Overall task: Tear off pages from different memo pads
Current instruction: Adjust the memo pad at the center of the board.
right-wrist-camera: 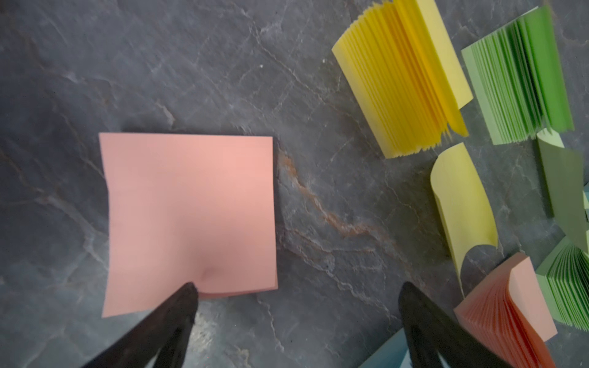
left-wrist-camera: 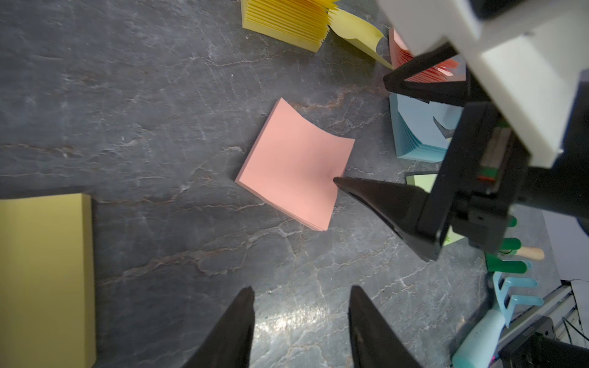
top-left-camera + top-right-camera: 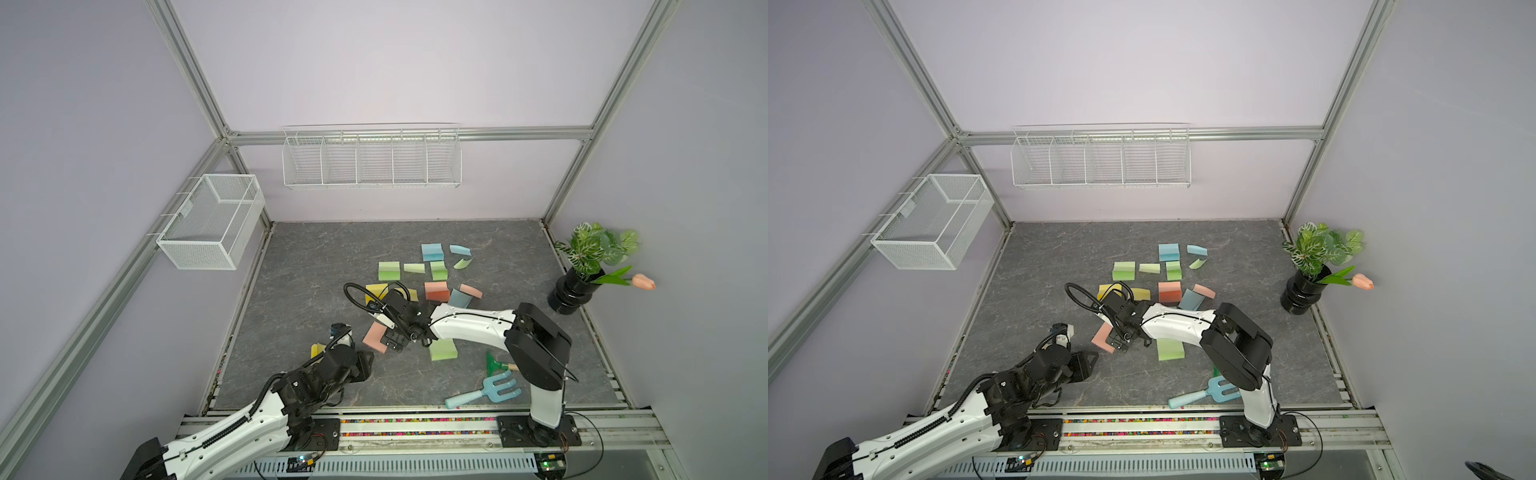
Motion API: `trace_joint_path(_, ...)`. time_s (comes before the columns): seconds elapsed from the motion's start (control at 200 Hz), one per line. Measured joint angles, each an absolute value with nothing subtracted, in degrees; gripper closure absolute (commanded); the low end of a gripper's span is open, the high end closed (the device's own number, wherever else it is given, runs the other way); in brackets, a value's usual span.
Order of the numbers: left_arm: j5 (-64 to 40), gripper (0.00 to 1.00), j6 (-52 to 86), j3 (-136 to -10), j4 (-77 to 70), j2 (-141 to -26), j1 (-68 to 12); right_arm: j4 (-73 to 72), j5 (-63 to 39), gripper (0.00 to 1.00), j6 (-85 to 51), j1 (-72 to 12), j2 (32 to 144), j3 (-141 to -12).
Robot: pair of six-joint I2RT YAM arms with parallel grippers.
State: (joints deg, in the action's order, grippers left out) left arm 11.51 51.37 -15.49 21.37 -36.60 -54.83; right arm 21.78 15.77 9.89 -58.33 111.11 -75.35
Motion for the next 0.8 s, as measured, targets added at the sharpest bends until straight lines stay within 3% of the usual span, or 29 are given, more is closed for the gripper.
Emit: trace_joint_path(0.8,14.8,0.51,52.0,-14.1,26.8,-26.7,-54.8,21.4,6.4,0.00,8.4,-55.2,114.4,-83.9)
